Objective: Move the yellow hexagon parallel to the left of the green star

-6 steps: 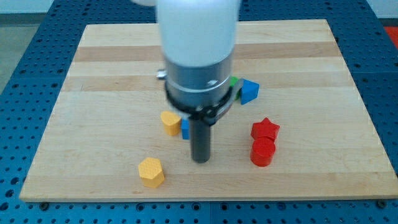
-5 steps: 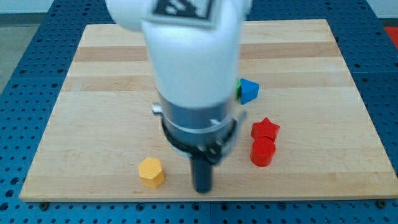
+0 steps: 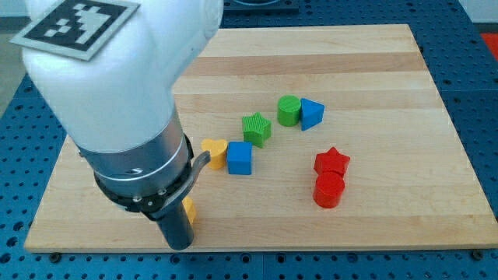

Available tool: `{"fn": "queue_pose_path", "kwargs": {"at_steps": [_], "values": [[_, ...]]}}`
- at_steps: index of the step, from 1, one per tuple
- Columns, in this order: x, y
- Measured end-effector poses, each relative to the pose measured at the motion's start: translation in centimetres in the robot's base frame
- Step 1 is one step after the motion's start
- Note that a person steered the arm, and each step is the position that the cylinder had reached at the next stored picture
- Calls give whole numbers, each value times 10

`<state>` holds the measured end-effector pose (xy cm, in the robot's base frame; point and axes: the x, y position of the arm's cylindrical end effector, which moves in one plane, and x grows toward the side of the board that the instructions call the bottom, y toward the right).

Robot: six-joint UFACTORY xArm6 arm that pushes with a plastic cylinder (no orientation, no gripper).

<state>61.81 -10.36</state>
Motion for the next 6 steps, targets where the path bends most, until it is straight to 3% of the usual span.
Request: {"fn": "queue_pose_path", "kwargs": {"at_steps": [2, 4, 5, 6], "values": [[-15, 3], [-140, -21], [-183, -45], [-191, -58]]}}
